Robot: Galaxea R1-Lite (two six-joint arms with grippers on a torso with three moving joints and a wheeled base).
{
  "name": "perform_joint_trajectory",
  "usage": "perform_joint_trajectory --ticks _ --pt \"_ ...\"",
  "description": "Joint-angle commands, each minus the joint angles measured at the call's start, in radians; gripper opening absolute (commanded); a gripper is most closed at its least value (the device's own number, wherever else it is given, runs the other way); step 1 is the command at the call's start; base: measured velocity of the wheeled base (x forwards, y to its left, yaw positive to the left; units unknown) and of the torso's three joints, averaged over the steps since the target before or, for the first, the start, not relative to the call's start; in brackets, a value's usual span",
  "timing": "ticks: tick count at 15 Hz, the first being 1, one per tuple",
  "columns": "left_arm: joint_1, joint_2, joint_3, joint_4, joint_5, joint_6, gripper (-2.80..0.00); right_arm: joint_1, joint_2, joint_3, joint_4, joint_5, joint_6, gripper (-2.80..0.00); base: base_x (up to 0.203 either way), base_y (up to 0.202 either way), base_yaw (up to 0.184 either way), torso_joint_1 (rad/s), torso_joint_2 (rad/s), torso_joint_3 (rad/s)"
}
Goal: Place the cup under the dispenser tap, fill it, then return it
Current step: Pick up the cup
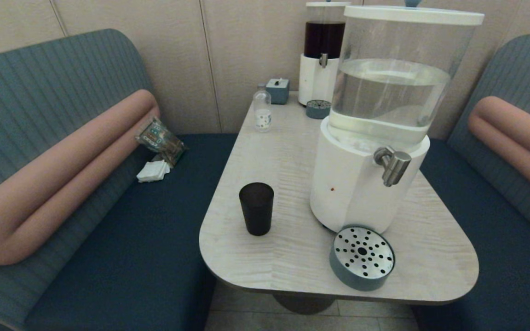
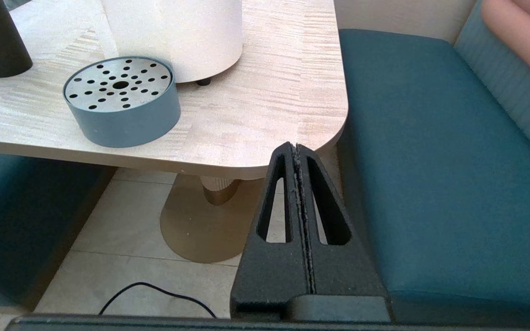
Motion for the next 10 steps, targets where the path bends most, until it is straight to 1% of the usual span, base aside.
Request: perform_joint_trajectory --ticks 1,4,5,6,7,8,10 --pt "0.000 0.001 0.002 -0.003 0.001 0.001 -2.80 0.000 0.000 0.015 -0.001 -0.001 -0.001 -2.80 0.000 0.000 0.000 0.000 0.00 0.000" --pt "0.000 0.001 -0.006 -0.004 0.003 0.010 -2.80 0.000 0.000 0.015 -0.001 0.001 -0.001 -2.80 0.000 0.000 0.000 0.000 0.00 0.000" --pt "0.000 0.002 -0.019 -0.011 0.003 0.012 -2.80 0.000 0.000 0.015 -0.001 -0.001 -0.001 -2.80 0.000 0.000 0.000 0.000 0.00 0.000" --pt "0.000 0.002 -0.061 -0.014 0.000 0.014 -2.80 0.000 0.000 0.015 -0.001 0.000 -0.001 -2.80 0.000 0.000 0.000 0.000 0.00 0.000" --pt "0.000 0.004 -0.109 -0.001 -0.003 0.016 -1.29 0.000 0.000 0.014 -0.001 0.000 -0.001 -2.80 0.000 0.000 0.000 0.000 0.00 0.000" --pt "0.000 0.005 -0.159 0.033 -0.012 0.015 0.00 0.000 0.000 0.015 -0.001 0.001 -0.001 -2.80 0.000 0.000 0.000 0.000 0.00 0.000" --pt "0.001 0.038 -0.276 0.068 -0.080 -0.013 0.00 0.000 0.000 0.015 -0.001 0.001 -0.001 -2.80 0.000 0.000 0.000 0.000 0.00 0.000"
